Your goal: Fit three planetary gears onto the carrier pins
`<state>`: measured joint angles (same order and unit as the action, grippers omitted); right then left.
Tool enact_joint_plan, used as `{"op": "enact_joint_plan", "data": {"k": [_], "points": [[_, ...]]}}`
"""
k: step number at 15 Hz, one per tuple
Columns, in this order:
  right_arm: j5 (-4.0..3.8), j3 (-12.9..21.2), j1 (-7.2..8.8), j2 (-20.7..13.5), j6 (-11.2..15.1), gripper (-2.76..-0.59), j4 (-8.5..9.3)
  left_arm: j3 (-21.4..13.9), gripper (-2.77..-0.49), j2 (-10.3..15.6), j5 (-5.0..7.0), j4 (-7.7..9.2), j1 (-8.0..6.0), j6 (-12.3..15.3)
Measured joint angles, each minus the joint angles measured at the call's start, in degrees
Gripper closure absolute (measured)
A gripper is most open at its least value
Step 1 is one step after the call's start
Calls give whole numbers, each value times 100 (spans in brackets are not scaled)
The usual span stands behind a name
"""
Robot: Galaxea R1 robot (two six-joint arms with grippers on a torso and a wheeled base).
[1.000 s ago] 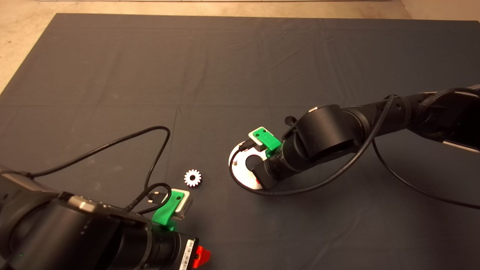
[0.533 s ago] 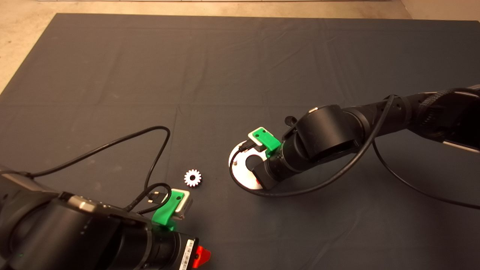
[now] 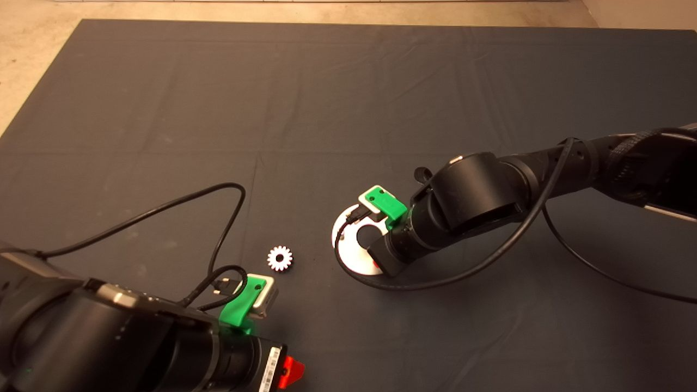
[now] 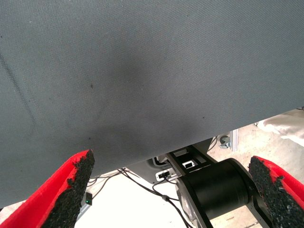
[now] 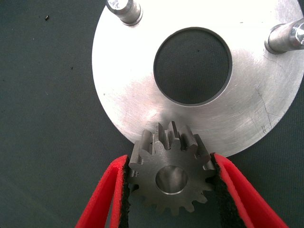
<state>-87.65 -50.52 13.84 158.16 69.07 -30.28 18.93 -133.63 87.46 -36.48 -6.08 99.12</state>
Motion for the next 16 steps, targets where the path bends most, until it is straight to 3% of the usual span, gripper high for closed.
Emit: {"op": "enact_joint_plan", "data": {"k": [16], "points": [[22, -6, 2, -35, -625, -100, -6, 0, -234, 83, 1, -3, -83, -1]]}}
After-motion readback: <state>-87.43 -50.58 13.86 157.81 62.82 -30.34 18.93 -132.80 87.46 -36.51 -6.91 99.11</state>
